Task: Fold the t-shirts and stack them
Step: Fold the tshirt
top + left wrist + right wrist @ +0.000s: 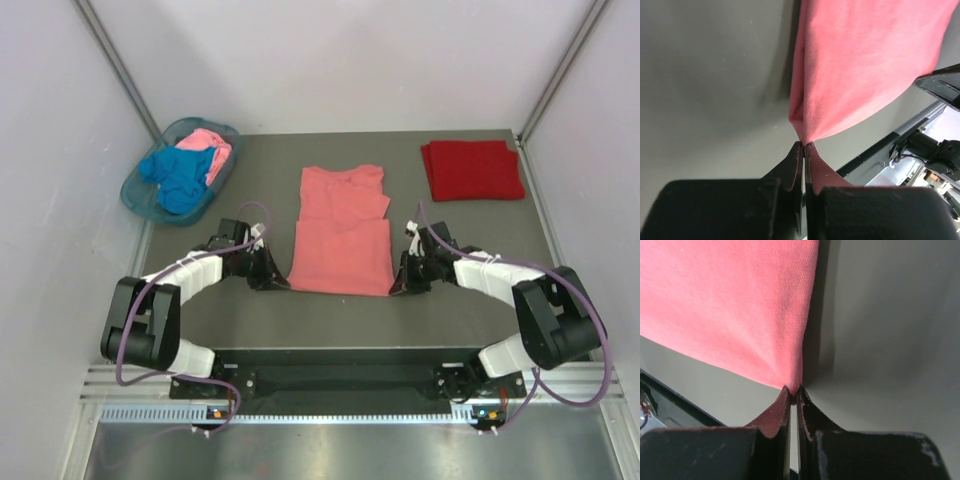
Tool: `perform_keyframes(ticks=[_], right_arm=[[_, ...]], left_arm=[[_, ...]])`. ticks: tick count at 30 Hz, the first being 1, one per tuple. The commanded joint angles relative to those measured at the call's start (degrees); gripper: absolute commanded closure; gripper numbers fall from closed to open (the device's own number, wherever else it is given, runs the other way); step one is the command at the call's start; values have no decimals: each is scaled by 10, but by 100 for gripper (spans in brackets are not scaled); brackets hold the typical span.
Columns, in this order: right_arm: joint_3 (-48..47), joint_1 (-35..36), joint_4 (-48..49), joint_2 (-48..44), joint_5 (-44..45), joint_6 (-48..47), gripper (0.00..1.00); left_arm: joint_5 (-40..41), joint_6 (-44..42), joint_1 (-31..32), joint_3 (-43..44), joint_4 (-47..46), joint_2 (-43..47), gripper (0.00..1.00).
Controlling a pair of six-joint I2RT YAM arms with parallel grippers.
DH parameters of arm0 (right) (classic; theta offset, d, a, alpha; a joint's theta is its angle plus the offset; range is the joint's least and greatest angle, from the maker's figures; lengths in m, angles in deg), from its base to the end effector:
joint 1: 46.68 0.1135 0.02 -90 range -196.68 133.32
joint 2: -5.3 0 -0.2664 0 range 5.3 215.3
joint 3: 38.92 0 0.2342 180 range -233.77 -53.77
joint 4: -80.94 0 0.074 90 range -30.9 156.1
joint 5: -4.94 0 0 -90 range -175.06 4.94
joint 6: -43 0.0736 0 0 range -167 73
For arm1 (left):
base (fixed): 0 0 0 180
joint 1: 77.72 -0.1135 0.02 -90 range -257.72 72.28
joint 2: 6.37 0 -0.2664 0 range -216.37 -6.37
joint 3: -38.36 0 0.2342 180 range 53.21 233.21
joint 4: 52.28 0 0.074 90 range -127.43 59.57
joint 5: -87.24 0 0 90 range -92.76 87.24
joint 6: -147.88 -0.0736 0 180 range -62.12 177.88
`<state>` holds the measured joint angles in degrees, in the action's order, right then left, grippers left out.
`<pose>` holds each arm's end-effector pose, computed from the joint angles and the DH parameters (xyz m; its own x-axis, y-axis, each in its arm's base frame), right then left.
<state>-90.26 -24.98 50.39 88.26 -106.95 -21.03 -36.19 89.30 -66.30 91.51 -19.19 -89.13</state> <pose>0.2251 0.1191 0.1293 -0.9598 0.0554 -0.2753 -0.0940 0.8604 0.5008 0.2391 -0.0897 0.1417 -0.9586 -0.2502 -0.1362 -0.1017 0.7471 -0.6569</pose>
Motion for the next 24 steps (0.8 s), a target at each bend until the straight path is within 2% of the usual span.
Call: perform_keyframes(ticks=[1,8,11,15,24], right_arm=[[22,9,-2,-32,42,20,100],[29,9,-10,-74,48,28,99],[25,9,-10,-80,43,25,76],[27,9,-15,-80,42,35,65],[56,30,65,-96,-6,83,63]], left_arm=[[16,-10,-4,-1,26,30,100],[40,-21,-3,9,45,27,100],[34,-22,-3,13,44,16,100],[29,-25,-2,12,44,4,100],[39,-27,9,12,45,-7,100]])
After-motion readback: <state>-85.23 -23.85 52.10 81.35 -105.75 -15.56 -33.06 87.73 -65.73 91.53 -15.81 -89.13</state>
